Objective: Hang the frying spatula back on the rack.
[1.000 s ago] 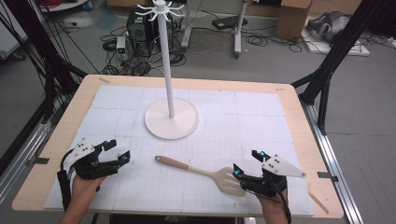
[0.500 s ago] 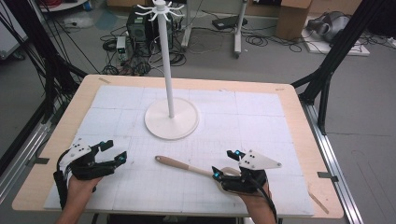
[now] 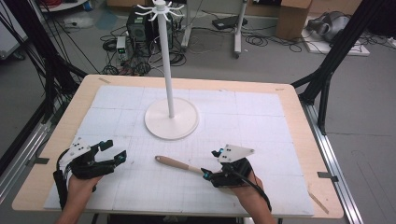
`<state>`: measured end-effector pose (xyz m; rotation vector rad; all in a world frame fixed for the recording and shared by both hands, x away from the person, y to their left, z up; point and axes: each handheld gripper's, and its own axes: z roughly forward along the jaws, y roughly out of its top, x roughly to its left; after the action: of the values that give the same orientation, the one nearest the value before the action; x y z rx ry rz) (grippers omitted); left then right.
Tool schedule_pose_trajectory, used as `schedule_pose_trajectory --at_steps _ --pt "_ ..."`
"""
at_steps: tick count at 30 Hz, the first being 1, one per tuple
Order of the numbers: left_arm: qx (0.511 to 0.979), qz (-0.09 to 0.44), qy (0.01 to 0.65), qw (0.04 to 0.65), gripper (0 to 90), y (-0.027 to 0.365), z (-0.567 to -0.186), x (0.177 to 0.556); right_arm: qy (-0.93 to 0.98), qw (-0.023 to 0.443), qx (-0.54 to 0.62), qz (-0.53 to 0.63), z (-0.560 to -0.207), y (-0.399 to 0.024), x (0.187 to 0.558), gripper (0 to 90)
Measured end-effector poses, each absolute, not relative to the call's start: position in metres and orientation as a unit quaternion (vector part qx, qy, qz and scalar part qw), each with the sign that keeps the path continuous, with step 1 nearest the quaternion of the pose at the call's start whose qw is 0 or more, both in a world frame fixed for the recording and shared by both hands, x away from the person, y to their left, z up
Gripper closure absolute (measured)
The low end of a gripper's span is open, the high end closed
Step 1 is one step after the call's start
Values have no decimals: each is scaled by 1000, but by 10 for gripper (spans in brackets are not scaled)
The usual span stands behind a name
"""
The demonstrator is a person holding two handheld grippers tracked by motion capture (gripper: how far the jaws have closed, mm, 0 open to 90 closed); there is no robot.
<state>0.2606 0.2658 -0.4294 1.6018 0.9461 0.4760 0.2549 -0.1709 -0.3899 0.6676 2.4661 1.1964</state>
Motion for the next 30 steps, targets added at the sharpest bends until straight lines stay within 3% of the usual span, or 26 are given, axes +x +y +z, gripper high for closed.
schedule_pose_trajectory --at_steps 11,30 --pt "684 201 402 574 232 266 -430 261 901 128 206 360 -401 -155 266 429" --pt "686 199 404 572 234 265 -430 261 944 112 179 253 -417 -141 276 583"
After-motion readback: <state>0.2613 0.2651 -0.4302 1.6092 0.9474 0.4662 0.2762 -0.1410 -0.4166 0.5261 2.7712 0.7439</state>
